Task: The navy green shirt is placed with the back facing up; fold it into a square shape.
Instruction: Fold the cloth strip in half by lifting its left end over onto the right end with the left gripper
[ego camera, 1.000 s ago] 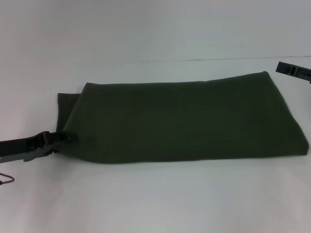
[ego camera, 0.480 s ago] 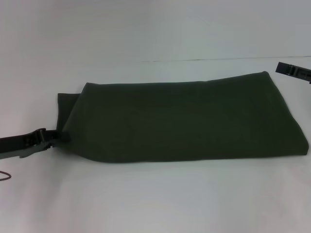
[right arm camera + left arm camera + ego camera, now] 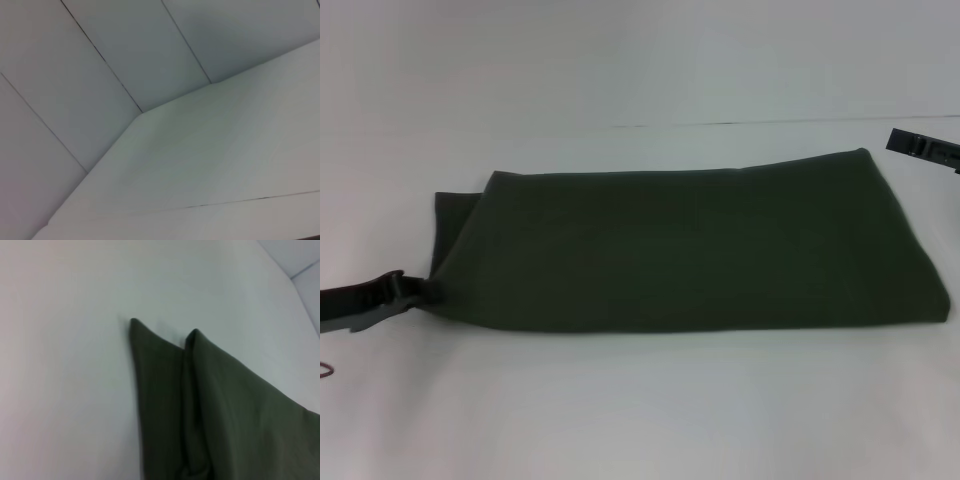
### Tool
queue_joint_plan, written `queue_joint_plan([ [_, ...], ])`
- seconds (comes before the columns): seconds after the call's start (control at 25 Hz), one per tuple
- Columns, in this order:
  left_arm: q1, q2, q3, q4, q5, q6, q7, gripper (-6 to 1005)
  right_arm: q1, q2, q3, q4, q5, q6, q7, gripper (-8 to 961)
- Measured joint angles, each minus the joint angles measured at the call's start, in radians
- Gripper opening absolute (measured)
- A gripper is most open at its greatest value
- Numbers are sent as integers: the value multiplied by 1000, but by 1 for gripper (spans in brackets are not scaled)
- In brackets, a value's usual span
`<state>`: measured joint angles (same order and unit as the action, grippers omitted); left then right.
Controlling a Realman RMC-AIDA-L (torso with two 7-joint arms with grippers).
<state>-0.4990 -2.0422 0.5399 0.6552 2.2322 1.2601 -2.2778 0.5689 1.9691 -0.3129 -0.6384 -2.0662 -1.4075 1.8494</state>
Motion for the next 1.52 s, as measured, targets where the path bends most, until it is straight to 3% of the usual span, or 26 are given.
queue_joint_plan([
  [0.16,34,-4,-11,27,-22,6,2,56,6,8,-3,3,0,13,-4,886],
  [0.52,138,-13,-79,86,-100,12,39,22,18,42,-9,5,37,27,-27,885],
  [0.68,181,0,-162,94,-105,25,71,22,32,59,-10,18,38,41,-37,885],
  [0.96,244,24,-229,134,-106,43,79,23,71,68,-11,73,38,70,-74,885],
  [1.32,273,57,-280,170,-113,78,74,21,90,75,-25,80,39,93,-87,886],
  [1.52,238,38,-297,197,-227,264,121,21,68,71,-25,80,38,86,-94,886],
])
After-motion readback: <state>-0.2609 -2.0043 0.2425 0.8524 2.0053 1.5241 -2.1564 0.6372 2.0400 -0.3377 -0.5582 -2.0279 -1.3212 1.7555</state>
